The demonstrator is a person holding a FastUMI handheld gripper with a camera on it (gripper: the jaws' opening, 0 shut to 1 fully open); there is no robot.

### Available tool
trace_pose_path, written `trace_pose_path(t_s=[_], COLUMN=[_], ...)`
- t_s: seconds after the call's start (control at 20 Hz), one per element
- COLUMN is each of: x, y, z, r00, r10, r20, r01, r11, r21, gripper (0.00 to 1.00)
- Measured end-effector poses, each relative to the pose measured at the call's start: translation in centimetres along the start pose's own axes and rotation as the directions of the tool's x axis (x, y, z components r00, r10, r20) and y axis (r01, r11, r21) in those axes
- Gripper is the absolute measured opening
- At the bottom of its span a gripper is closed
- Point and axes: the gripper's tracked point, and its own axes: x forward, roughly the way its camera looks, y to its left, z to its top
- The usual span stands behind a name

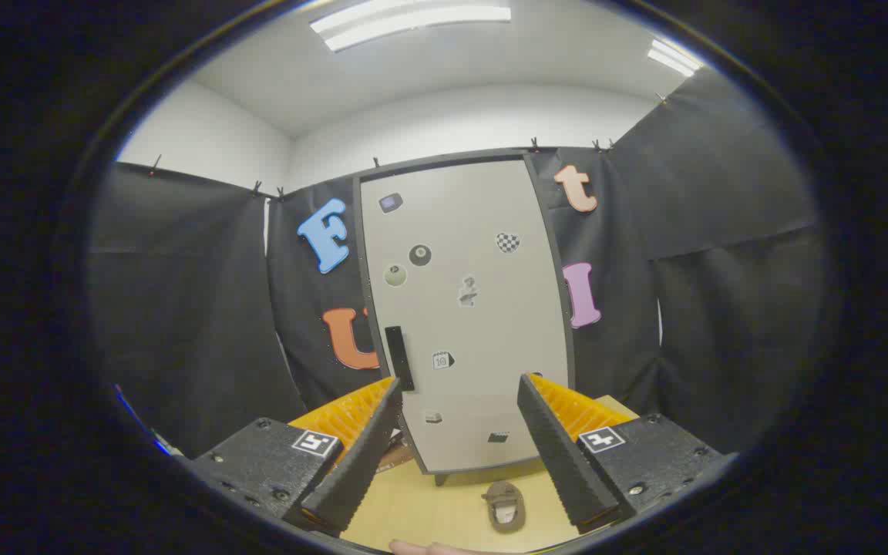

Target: Open the shoe cabinet door, grab the shoes and put them into the shoe cabinet, then close the shoe cabinet door.

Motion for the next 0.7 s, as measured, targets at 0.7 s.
trace_pose_path(t_s=[0.7], x=[2.2], y=[-1.2], z=[-1.9], r00=[0.998], r10=[-0.069], r20=[0.009], r01=[0.07], r11=[0.987], r21=[-0.145], gripper=[0.99])
